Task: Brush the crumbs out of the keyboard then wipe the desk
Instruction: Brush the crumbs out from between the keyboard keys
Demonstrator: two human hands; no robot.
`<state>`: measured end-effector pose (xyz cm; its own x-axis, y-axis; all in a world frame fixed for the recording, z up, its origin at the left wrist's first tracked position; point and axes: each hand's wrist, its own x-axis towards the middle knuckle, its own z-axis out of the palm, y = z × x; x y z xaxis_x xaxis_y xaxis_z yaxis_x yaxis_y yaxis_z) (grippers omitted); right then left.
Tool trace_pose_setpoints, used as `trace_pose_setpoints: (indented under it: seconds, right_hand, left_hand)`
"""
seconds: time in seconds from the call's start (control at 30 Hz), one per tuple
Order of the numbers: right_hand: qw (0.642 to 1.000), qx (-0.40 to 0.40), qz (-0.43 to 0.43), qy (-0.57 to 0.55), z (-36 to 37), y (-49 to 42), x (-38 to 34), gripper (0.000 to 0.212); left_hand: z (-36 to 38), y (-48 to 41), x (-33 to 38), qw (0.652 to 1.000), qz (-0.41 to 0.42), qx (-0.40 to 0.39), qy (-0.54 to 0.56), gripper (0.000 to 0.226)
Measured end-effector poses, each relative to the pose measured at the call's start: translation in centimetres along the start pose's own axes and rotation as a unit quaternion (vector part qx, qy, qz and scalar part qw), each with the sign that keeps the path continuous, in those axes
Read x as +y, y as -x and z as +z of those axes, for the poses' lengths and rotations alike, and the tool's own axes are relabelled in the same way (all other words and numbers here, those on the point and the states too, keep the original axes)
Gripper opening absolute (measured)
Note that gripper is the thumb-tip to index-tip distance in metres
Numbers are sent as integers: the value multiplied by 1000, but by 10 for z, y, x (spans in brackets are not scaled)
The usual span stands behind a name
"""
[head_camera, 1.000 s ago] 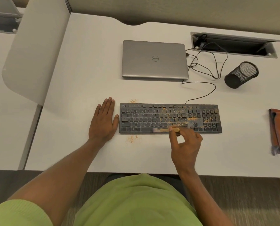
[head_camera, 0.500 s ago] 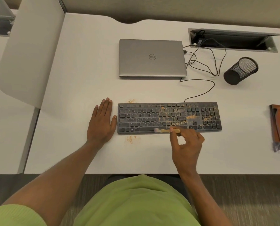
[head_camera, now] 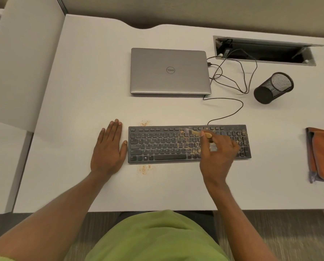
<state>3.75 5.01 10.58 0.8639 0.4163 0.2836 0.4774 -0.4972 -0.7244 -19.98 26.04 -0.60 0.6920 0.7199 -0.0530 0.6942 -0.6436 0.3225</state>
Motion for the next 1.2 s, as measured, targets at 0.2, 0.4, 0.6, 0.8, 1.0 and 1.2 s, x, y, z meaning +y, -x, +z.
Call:
trace_pose_setpoints:
  seconds: [0.2,0.4,0.6,0.8,1.0,1.2]
  right_hand:
    - [1000,-9,11,-7,27,-20,-12,12]
    - [998,-50,19,20,35,-24,-9,13]
    - [999,-34,2,12,28,-27,-16,12]
    - [998,-58,-15,28,34,-23,-16,12]
    - [998,-54,-26,16,27,-21,-25,10]
    - [992,-102,-65,-16,39,-26,-28,8]
  left_hand:
    - [0,0,0,1000,1,-1,-2,69]
    - [0,-1,0,1000,-2,-2,-1,69]
    - [-1,-1,1,1000,-5,-5,1,70]
    - [-1,-1,0,1000,-3,-4,-1,70]
    - [0,-1,0,1000,0,-3,-6,70]
    - [-1,-1,0,1000,0,-2,-3,69]
